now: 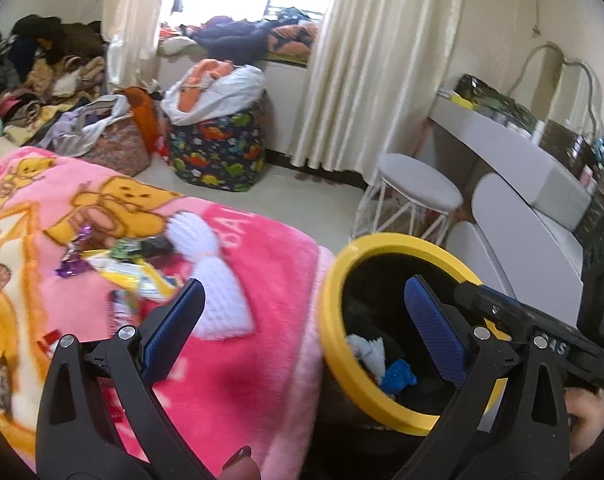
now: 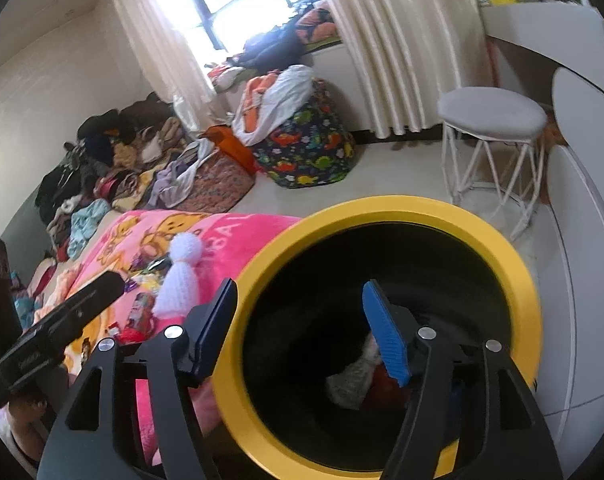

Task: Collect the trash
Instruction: 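Carry both items over the yellow bin and open both tools, then grasp the purple candy wrapper with the left tool while the right tool grasps the white foam mesh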

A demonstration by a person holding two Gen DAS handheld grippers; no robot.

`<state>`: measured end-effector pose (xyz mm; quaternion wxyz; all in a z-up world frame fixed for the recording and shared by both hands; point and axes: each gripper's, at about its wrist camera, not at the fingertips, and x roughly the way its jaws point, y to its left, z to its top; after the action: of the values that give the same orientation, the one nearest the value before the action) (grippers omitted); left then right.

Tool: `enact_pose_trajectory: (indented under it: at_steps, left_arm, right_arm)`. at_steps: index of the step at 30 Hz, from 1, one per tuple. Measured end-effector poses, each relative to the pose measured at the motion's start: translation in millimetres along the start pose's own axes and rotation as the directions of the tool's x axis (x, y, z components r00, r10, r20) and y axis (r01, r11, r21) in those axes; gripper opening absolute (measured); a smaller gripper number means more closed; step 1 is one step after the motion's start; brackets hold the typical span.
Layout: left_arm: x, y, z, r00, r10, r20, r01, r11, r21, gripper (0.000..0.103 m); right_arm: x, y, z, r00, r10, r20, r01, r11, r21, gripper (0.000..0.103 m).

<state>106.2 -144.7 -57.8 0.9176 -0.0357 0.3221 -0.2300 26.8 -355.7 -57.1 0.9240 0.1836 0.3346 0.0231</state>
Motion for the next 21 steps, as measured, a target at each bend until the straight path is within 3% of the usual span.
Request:
enact_pose_trajectory:
  at_steps: [21]
  left_arm:
    - [-27.8, 81.4, 15.3, 0.991, 0.114, 0.062, -0.107, 0.987, -0.117, 0.092]
  right_arm:
    - [35.3, 101.2, 4.6, 0.989, 0.135, -0.065, -0.146, 0.968, -0.206, 0.072]
